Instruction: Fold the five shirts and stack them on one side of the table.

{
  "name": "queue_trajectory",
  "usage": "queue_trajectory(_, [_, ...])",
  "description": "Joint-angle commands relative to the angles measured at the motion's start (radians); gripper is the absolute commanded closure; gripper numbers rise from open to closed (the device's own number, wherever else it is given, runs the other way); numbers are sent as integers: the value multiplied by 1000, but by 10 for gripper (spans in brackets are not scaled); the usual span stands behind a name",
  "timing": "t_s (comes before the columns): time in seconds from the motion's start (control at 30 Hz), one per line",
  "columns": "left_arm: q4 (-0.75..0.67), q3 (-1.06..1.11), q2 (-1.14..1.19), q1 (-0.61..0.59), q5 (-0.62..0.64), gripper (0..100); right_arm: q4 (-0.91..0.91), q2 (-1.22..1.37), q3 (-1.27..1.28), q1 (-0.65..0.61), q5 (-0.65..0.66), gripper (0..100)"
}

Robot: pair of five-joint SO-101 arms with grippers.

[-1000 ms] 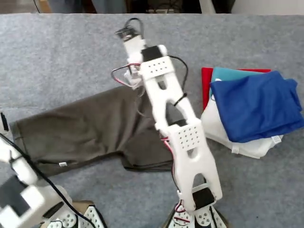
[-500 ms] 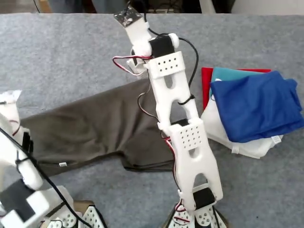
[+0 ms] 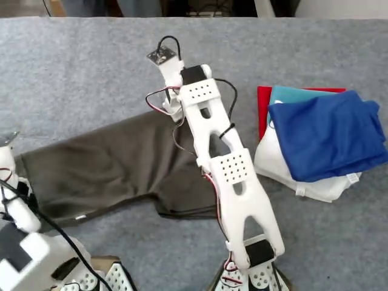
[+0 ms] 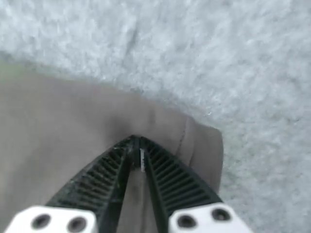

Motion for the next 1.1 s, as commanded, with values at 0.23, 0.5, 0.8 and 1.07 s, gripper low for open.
queue_trajectory(0.23, [20,-87,78,-142,-115,971,49,-10,-156,52,-12,985])
queue_trajectory(0.5, [173,-285,77,-194,-158,971,114,-44,-263,80,-12,985])
queue_trajectory(0.8, [192,-619,129,119,51,971,192,-79,-371,77,-18,985])
queue_trajectory(1.07, [-51,-748,505,251,233,971,189,44,-338,98,-18,985])
